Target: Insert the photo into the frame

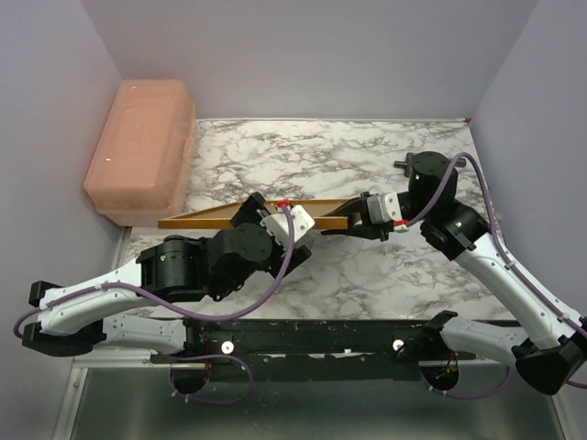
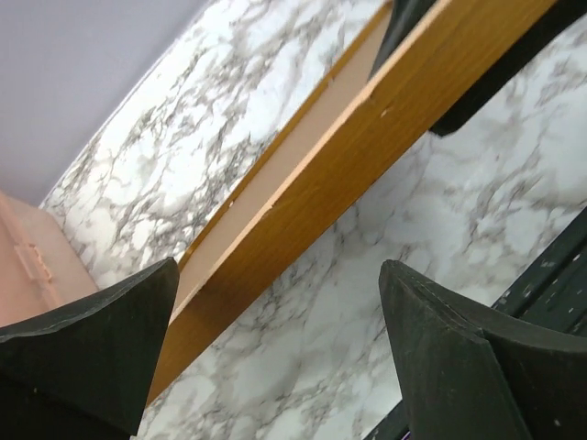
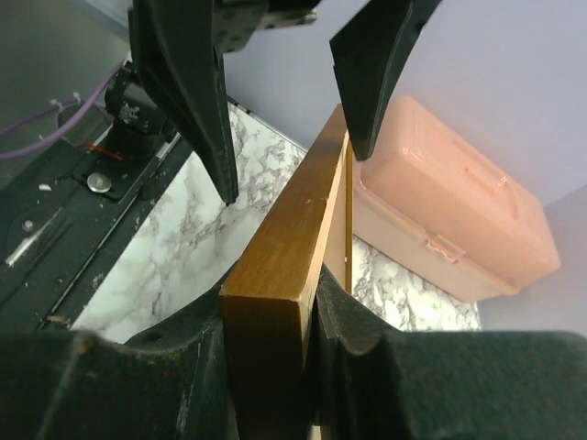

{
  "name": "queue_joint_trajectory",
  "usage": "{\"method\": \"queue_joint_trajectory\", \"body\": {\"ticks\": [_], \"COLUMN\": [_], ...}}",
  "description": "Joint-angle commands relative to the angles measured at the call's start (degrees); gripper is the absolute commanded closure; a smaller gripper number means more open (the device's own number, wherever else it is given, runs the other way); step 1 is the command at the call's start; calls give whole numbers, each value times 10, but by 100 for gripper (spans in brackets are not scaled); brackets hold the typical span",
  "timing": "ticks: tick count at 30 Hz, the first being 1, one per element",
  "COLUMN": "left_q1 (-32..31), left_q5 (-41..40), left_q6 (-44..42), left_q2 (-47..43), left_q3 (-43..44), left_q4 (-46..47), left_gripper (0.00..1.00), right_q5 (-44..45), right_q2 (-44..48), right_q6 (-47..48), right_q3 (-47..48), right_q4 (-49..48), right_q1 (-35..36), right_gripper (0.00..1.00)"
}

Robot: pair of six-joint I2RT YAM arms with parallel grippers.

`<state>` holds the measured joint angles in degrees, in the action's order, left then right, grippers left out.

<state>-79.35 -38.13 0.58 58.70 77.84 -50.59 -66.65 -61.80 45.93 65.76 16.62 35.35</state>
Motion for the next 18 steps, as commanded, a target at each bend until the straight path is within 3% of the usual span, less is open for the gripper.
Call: {"method": "queue_joint_trajectory", "body": {"ticks": [1, 6, 10, 18], "left_q1": [-1, -1, -1, 22], "left_q5": [18, 31, 41, 82], "left_q6": [38, 68, 112, 208], "left_q2": [-11, -26, -33, -32], "left_q3": [51, 59, 48, 22], "left_q4": [31, 59, 76, 81], "left_gripper": [6, 2, 2, 2], "right_q5": [-10, -2, 100, 263], "right_q2": [2, 9, 26, 6], "right_q6": [-190, -299, -436, -605], "right_q3": [-15, -38, -62, -43], "right_q4": [-50, -132, -203, -133], "right_q1": [1, 1, 1, 0], "right_gripper": [100, 100, 100, 100]}}
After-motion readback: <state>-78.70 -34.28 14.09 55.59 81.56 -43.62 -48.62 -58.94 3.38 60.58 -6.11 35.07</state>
